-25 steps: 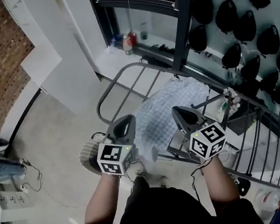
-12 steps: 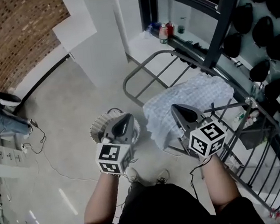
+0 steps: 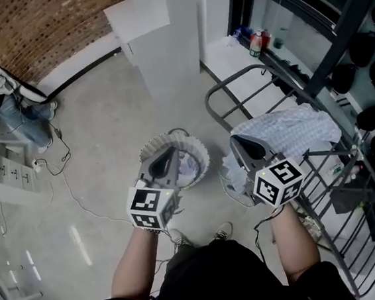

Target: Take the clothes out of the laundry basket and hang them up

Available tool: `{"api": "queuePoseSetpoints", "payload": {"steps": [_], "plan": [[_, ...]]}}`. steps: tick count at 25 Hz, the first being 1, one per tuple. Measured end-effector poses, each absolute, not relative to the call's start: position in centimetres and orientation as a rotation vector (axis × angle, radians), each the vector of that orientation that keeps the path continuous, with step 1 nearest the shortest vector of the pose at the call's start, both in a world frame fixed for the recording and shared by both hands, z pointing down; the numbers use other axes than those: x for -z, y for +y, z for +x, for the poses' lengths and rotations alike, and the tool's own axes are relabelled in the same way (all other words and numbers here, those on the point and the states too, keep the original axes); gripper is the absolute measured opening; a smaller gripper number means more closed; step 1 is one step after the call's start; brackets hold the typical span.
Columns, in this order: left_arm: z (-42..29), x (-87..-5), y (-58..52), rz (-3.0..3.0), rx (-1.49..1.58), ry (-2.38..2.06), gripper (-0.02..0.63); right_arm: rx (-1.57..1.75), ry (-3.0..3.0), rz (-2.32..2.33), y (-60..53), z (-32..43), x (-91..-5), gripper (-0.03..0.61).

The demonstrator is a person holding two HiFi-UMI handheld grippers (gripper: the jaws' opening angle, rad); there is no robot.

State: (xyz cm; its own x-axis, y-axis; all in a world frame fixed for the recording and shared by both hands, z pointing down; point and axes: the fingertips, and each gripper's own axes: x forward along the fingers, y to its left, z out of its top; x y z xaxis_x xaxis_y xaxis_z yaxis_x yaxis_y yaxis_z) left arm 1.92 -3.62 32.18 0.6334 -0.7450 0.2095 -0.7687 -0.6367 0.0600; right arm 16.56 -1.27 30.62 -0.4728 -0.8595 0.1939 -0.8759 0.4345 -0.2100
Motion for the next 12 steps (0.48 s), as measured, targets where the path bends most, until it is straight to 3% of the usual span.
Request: {"api": "queuePoseSetpoints", "payload": {"steps": [12], "plan": [[-11.6, -32.1, -4.4, 2.646, -0.215, -1.356, 0.011, -0.434, -2.641, 1.473, -3.2, 3.1, -30.3, 0.006]]}}
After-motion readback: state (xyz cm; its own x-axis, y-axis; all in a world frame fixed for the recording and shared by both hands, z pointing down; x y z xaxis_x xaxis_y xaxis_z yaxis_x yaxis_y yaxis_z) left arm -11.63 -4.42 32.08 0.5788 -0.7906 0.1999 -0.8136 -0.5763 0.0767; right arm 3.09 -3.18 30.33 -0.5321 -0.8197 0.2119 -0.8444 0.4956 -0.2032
